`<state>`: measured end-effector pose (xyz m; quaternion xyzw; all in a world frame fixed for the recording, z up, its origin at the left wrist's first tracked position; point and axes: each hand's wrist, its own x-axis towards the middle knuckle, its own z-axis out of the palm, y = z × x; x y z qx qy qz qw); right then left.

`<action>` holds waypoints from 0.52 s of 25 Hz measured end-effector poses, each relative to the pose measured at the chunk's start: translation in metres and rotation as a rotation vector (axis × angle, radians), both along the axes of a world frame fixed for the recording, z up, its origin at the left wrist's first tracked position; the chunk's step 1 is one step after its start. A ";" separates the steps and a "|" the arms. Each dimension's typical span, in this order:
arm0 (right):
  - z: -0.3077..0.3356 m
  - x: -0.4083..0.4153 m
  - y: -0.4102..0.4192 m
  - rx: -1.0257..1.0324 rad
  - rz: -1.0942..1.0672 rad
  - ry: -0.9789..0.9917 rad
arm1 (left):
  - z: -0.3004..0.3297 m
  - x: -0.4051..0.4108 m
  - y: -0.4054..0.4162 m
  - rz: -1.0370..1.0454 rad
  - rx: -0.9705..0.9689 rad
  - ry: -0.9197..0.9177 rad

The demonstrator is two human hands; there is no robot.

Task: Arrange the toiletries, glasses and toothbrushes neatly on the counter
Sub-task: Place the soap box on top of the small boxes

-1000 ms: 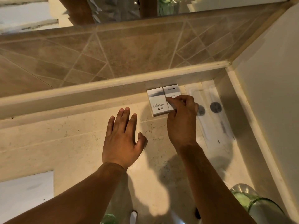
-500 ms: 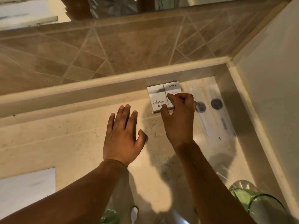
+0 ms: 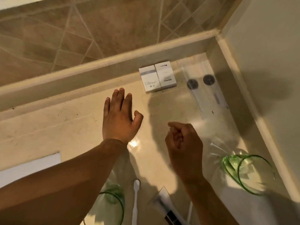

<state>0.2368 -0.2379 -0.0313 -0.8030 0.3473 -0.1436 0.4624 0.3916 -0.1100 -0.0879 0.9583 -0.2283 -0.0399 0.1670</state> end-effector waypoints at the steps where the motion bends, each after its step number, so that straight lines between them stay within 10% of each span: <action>1: 0.002 -0.019 0.004 0.000 0.019 0.033 | 0.000 -0.001 0.000 -0.002 -0.007 -0.002; 13: 0.010 -0.146 0.013 0.009 0.103 0.266 | 0.009 -0.003 -0.001 -0.022 0.010 -0.011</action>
